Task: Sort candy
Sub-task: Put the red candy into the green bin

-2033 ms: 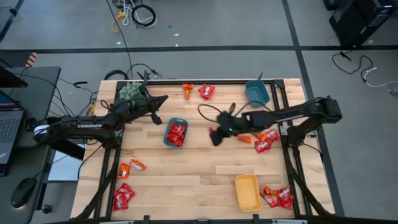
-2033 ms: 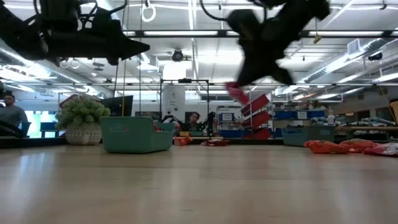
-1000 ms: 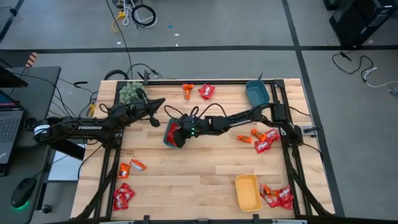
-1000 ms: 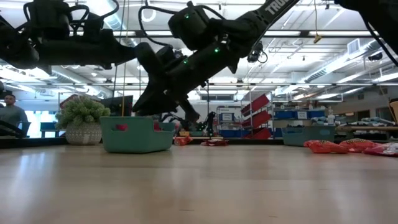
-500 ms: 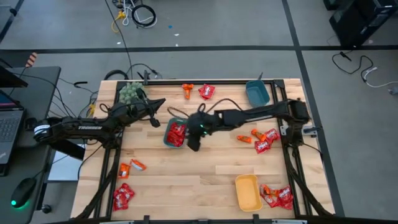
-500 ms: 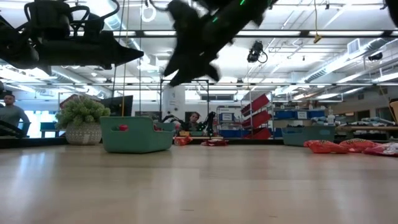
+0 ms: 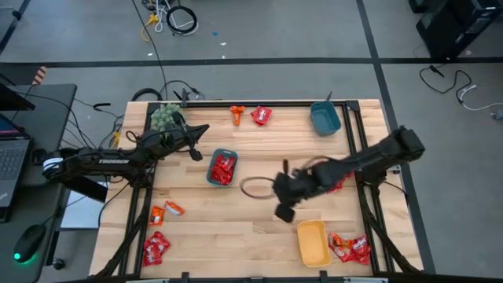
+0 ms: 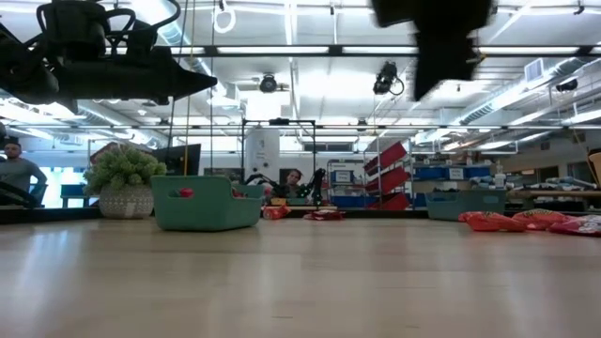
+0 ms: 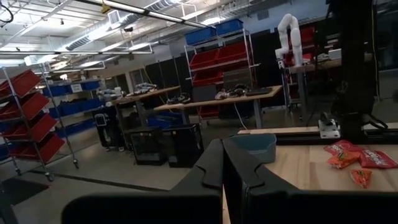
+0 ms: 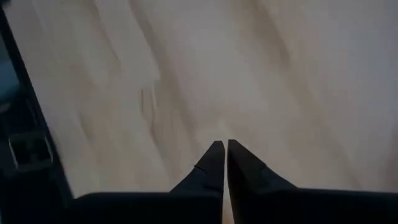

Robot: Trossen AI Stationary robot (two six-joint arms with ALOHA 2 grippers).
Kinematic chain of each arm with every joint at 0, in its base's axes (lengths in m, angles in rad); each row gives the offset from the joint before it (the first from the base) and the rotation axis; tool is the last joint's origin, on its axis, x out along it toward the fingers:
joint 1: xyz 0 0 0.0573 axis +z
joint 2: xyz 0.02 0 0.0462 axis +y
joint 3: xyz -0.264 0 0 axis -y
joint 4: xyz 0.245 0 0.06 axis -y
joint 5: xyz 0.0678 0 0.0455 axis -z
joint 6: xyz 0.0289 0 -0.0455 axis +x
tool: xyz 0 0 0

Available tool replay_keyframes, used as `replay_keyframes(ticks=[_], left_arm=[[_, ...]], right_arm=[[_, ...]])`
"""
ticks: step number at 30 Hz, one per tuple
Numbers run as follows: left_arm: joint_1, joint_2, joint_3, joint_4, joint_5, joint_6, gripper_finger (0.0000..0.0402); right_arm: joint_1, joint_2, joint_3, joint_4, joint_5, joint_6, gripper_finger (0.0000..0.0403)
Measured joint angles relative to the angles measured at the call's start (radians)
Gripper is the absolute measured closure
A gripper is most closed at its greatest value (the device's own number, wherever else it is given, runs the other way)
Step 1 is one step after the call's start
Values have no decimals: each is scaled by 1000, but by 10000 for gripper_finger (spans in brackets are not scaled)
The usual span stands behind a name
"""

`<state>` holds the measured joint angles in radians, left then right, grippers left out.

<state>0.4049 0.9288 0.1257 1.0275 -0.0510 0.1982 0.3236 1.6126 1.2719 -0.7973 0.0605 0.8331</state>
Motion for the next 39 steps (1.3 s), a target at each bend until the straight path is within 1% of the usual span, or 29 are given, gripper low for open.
replay_keyframes(ticks=[6,10,14,20,24,27,31,39], left_arm=[[0,0,0,-1,0,8,402],[0,0,0,1,0,9,402],[0,0,0,2,-1,21,402],[0,0,0,11,-2,53,401],[0,0,0,15,-3,53,401],[0,0,0,15,-3,53,401],[0,0,0,15,-3,56,401],[0,0,0,14,-3,56,401]], right_arm=[[195,-77,-53,-87,-1,285,383],[327,-90,-74,-89,-34,497,364],[445,-75,-80,-89,-85,715,325],[575,-61,-80,-110,-90,967,259],[641,-61,-83,-130,-88,1127,228],[673,-61,-105,-127,-88,1199,216],[691,-60,-164,-57,-94,1249,211],[700,-60,-292,122,-107,1262,211]])
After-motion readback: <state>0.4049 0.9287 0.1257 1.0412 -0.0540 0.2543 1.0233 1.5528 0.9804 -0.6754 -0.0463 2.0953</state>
